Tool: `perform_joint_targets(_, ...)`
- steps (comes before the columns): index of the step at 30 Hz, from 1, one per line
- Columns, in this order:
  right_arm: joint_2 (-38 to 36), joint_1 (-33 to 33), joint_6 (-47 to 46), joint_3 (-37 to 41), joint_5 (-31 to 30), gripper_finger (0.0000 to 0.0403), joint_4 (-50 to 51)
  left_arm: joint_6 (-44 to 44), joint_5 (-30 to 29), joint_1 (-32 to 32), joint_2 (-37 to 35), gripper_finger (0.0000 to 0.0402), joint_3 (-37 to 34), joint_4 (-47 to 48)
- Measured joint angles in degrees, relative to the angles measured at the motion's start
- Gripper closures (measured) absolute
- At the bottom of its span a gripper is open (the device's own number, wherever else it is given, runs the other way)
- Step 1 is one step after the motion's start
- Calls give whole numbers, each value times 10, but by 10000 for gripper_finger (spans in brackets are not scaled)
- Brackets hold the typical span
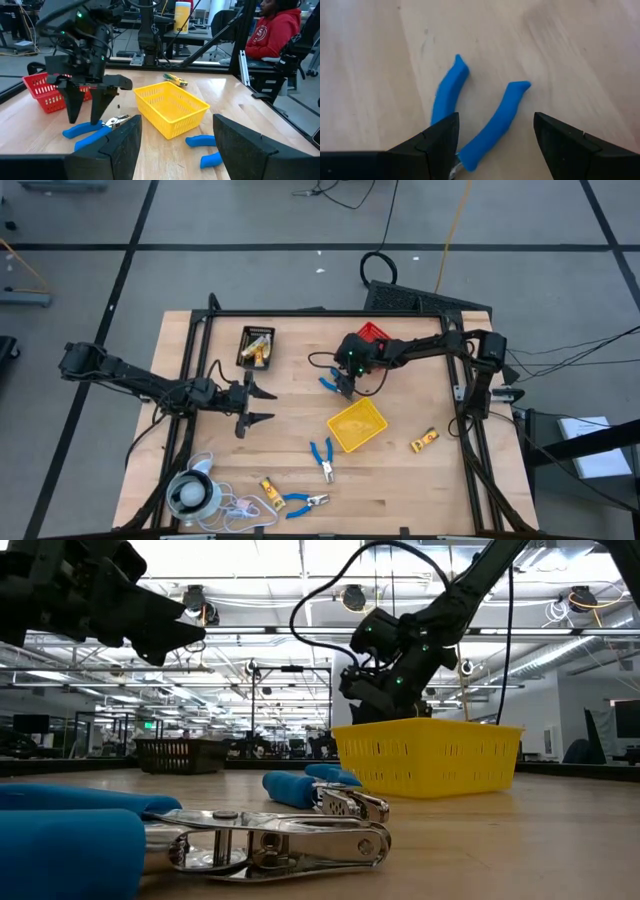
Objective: Pick & Place School Supplies
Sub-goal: Put the blue punch plier into the yellow bin
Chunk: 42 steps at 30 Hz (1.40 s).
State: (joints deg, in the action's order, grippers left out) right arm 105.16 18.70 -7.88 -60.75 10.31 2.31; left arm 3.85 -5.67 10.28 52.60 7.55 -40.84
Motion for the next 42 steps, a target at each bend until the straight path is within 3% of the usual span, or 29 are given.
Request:
perform_joint_targets(15, 0, -62, 15, -14, 21, 156, 44, 1, -4, 0, 0, 158, 0, 0)
perform_joint_targets(25, 1, -44, 28, -17, 19, 156, 42, 3, -3, 0, 0, 158, 0, 0)
perform_joint_targets(32, 54, -49, 32, -35, 32, 161, 31, 1, -4, 0, 0, 158, 0, -1)
perform_joint_targets(37, 76, -64, 53, -72, 7, 199, 69, 3, -4, 0, 0, 158, 0, -2)
perform_joint_targets(40, 78, -74, 66, -91, -15, 255, 88, 3, -4, 0, 0, 158, 0, -2)
perform_joint_targets(42, 80, -77, 68, -97, -11, 314, 93, 4, -4, 0, 0, 158, 0, -2)
